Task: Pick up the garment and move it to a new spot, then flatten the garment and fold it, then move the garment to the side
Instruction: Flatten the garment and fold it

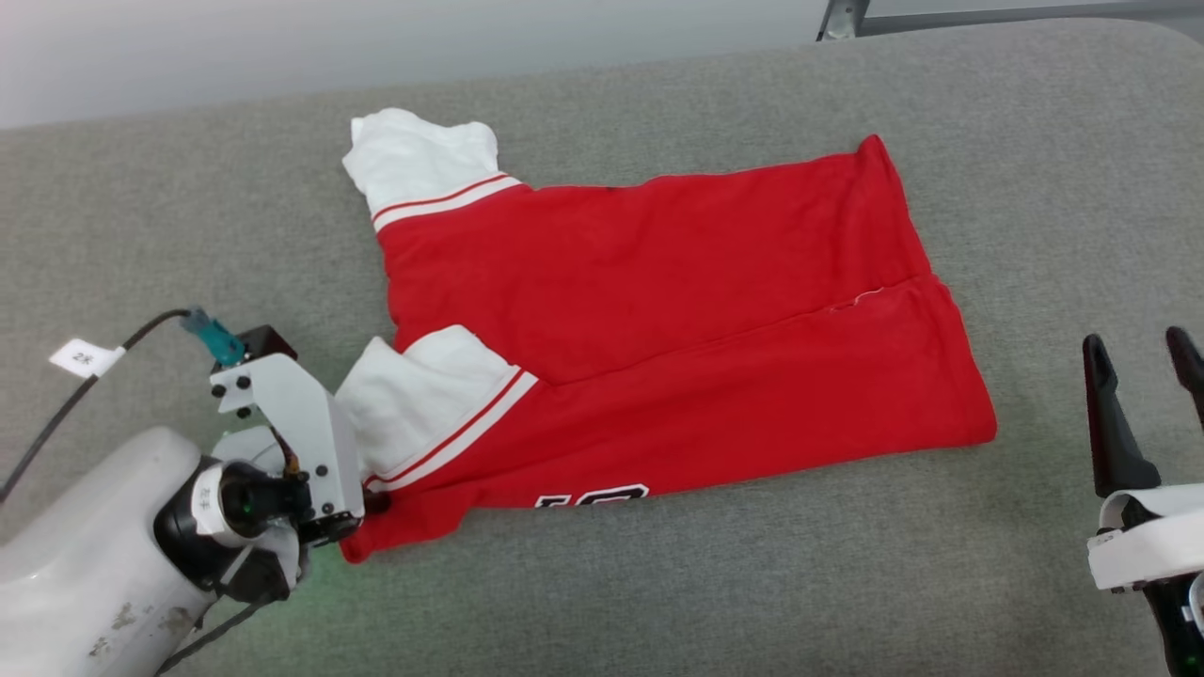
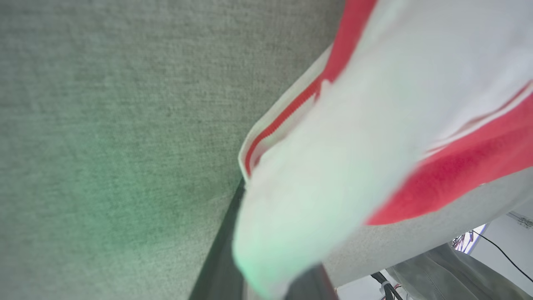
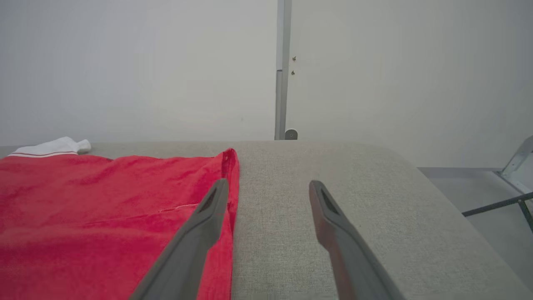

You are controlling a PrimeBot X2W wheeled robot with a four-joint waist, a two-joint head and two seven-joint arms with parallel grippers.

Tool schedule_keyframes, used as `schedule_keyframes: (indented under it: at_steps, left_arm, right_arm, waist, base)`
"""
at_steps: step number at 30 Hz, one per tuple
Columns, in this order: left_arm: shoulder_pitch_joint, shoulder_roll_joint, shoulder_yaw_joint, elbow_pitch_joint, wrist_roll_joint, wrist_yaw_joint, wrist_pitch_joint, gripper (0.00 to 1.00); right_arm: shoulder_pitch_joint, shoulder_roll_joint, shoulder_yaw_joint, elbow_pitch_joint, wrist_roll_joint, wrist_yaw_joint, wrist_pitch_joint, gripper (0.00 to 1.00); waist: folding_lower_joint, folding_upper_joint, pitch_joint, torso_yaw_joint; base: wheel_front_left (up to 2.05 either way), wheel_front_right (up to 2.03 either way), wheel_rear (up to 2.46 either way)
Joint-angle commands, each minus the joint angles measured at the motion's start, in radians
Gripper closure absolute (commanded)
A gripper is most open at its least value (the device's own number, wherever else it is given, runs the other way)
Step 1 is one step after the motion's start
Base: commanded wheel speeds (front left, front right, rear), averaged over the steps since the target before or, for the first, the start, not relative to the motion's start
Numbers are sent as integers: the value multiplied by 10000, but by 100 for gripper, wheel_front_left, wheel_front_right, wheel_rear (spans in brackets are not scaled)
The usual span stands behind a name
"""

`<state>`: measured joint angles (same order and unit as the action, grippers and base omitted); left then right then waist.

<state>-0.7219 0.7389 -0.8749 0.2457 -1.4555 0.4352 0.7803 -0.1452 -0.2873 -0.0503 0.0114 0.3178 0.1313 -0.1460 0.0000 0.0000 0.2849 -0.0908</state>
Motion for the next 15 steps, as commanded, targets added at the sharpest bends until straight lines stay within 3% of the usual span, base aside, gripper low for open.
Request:
schedule_keyframes:
  at_steps: [1,9,15]
  left_arm:
    - [44,-285,-128,195,53,-137,-139,100]
    - [-266,-567,57,339,161,-528,-489,100]
    - [-546,-903,5,605,275,-771,-580,100]
  right_arm:
    - [14,-179,186,-64,405,-11,604,0]
    - [-569,-1137,1010,-258,2093,-13,4091,0]
    - [-1527,-1728,1062,144,2485,-9,6980,0]
  waist:
    - [0,0,10,76]
    - [0,0,200,281]
    - [0,0,380,572]
  base:
    - [0,0,0]
    - [0,0,0]
    - [0,0,0]
